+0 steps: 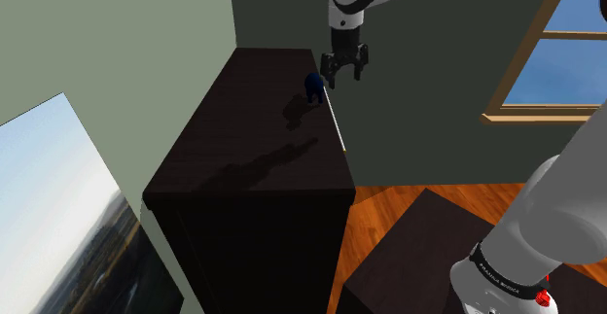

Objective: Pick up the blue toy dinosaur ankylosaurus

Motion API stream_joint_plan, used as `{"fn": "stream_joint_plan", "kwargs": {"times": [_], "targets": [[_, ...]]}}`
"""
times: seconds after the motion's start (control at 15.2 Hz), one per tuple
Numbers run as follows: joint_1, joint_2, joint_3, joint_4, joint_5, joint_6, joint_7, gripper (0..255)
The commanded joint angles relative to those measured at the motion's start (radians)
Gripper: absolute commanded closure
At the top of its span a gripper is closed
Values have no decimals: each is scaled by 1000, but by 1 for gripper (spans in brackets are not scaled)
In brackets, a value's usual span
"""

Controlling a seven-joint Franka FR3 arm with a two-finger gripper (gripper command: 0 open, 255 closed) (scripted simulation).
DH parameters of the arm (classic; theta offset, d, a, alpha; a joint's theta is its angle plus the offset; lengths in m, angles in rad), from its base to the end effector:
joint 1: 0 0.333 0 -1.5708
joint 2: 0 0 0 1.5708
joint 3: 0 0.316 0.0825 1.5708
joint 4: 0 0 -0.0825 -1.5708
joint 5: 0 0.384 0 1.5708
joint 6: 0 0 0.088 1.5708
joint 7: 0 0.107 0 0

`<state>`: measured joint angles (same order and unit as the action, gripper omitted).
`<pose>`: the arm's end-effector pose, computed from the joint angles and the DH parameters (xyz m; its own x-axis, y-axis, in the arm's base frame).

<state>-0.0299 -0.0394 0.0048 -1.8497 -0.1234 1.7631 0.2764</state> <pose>0.5452 -0.0245 0.5307 0.9621 -0.2724 -0.0141 -0.2685 -0.9547 0.1285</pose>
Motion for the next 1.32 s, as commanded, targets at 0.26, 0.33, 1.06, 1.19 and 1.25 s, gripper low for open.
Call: {"fn": "stream_joint_plan", "kwargs": {"times": [0.26,0.33,1.06,1.19,1.25], "targets": [[2,232,-2,266,-32,-6,25,0],[2,272,-3,318,-36,-13,27,0],[3,378,-7,358,-51,62,47,0],[3,379,-7,360,-51,62,47,255],[3,379,-7,359,-51,63,47,255]]}}
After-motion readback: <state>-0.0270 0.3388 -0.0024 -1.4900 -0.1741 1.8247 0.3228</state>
